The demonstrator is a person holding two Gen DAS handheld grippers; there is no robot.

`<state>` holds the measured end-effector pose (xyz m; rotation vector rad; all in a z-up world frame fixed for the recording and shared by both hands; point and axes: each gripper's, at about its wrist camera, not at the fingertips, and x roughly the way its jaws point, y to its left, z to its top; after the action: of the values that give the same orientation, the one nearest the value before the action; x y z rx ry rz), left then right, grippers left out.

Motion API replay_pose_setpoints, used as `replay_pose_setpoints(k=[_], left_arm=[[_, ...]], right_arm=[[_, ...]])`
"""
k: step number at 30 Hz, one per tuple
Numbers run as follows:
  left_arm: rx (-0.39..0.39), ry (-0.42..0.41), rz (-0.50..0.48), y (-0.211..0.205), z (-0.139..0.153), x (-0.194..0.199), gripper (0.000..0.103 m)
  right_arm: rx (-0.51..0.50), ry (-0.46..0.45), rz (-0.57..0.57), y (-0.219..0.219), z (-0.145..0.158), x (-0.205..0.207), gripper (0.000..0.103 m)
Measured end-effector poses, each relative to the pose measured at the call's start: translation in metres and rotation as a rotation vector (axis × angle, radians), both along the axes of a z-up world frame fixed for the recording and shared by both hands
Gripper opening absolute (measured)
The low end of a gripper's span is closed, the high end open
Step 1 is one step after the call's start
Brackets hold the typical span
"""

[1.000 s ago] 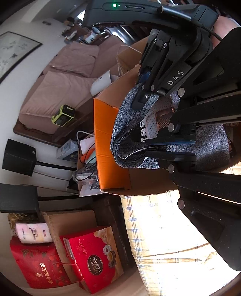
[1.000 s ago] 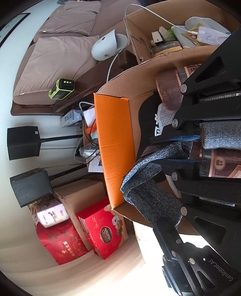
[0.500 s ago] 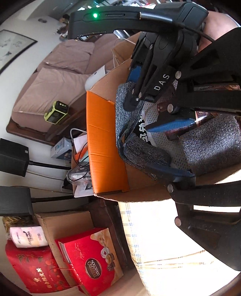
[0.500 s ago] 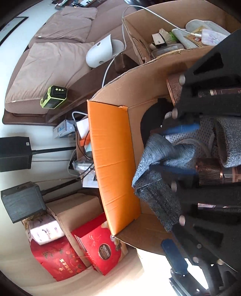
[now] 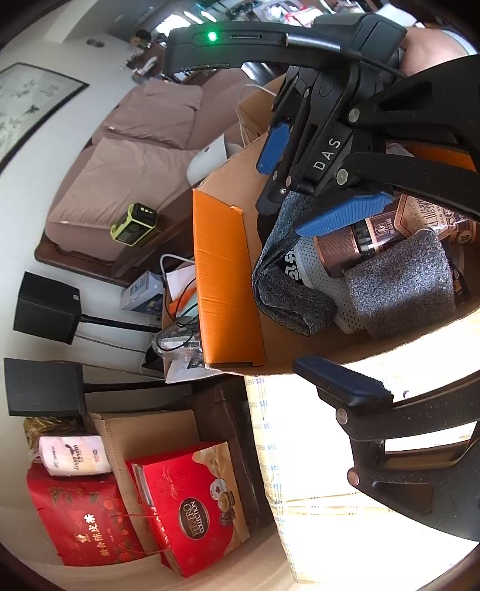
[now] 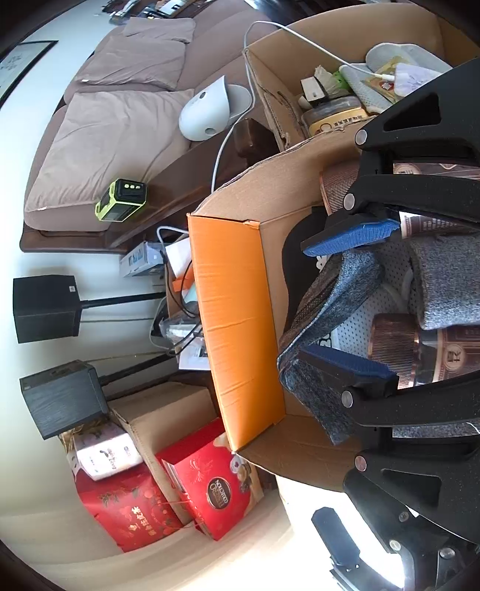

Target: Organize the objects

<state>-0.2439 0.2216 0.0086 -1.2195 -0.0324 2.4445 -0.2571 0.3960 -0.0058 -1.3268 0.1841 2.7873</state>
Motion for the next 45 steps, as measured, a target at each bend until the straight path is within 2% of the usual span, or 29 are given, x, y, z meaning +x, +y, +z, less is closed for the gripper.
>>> replay_pose_setpoints(k=[1, 5, 8, 10, 14, 16, 18, 27, 33, 36, 40, 45], left_arm=[[-0.017, 0.012, 0.000, 0.000, 0.001, 0.003, 0.070], [-0.056, 0.032, -0.006, -0.001, 0.004, 0.013, 0.071], [-0.046, 0.035, 0.002, -0.007, 0.005, 0.021, 0.087], [-0.038, 0.040, 0.012, -0.013, 0.005, 0.027, 0.091], [-0.037, 0.031, 0.024, -0.025, 0.004, 0.037, 0.093], [-0.033, 0.041, 0.033, -0.033, 0.005, 0.044, 0.100], [-0.026, 0.056, 0.049, -0.042, 0.008, 0.050, 0.103], [-0.019, 0.044, 0.109, -0.077, 0.007, 0.074, 0.103], [-0.016, 0.021, 0.147, -0.097, 0.002, 0.088, 0.103], [-0.040, 0.075, 0.175, -0.105, 0.006, 0.100, 0.103], [-0.012, 0.087, 0.202, -0.120, 0.011, 0.114, 0.103], [-0.055, 0.118, 0.217, -0.134, 0.007, 0.139, 0.103]], right_arm=[[0.001, 0.000, 0.002, -0.001, 0.001, 0.001, 0.052], [0.003, 0.008, 0.006, -0.004, 0.005, 0.010, 0.058], [0.037, 0.023, 0.009, -0.009, 0.008, 0.018, 0.066], [0.044, 0.030, 0.019, -0.012, 0.009, 0.024, 0.080], [0.019, 0.036, 0.028, -0.013, 0.011, 0.035, 0.085], [0.018, 0.043, 0.029, -0.015, 0.012, 0.041, 0.093], [0.011, 0.043, 0.034, -0.017, 0.012, 0.046, 0.103], [0.034, 0.075, 0.071, -0.038, 0.015, 0.076, 0.103], [0.107, 0.101, 0.108, -0.058, 0.016, 0.097, 0.103], [0.109, 0.106, 0.118, -0.064, 0.016, 0.109, 0.103], [0.074, 0.123, 0.113, -0.067, 0.017, 0.126, 0.103], [0.068, 0.143, 0.116, -0.075, 0.022, 0.153, 0.103]])
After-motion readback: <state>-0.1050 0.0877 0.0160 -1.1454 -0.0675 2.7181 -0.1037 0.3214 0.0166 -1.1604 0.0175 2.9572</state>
